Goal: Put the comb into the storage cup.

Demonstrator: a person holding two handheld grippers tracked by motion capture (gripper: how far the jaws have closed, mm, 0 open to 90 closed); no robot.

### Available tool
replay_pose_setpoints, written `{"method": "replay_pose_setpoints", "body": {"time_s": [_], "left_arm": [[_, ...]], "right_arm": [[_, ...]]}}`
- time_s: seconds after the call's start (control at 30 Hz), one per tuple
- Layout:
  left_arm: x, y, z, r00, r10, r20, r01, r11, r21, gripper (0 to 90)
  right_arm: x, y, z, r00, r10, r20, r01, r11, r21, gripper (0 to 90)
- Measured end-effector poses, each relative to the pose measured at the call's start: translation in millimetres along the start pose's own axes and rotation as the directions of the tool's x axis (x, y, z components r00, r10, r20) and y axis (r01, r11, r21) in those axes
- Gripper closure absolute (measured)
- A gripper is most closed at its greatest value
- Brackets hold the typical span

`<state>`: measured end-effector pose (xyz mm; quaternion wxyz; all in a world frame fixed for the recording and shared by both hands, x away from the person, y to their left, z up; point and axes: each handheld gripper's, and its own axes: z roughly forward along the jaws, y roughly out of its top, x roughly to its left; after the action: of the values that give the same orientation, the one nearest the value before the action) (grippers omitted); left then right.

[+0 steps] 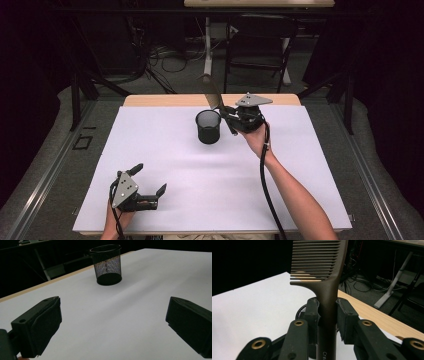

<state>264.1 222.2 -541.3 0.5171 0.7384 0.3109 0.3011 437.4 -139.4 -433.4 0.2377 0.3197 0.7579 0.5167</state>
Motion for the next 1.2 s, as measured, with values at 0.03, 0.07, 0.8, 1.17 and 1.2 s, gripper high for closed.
{"method": "replay_pose_setpoints", "body": {"time_s": [0.03, 0.07, 0.8, 1.17, 1.2], "left_arm": [[0.0, 0.0, -0.1, 1.0000, 0.000, -0.001, 0.000, 1.0000, 0.001, 0.4], [0.0, -0.1, -0.1, 1.0000, 0.002, -0.003, -0.002, 1.0000, 0.004, 0.5], [1.2, -0.2, -0.8, 1.0000, -0.001, -0.009, 0.001, 1.0000, 0.000, 0.5], [1.2, -0.2, -0.5, 1.0000, -0.001, -0.006, 0.001, 1.0000, 0.000, 0.5], [1.2, -0.2, -0.6, 1.0000, -0.001, -0.006, 0.001, 1.0000, -0.001, 0.5]], "right_arm": [[-0.1, 0.9, 0.6, 1.0000, 0.004, -0.002, -0.004, 1.0000, -0.002, 72.5], [-0.1, 1.7, 1.1, 1.0000, 0.005, -0.002, -0.005, 1.0000, -0.004, 72.5], [0.8, 15.7, 14.9, 0.9998, 0.010, -0.014, -0.011, 0.9978, -0.066, 72.6], [2.6, 19.9, 22.2, 0.9998, 0.001, -0.018, -0.003, 0.9952, -0.098, 72.5], [2.8, 20.2, 22.9, 0.9999, 0.000, -0.015, -0.001, 0.9949, -0.101, 72.5]]}}
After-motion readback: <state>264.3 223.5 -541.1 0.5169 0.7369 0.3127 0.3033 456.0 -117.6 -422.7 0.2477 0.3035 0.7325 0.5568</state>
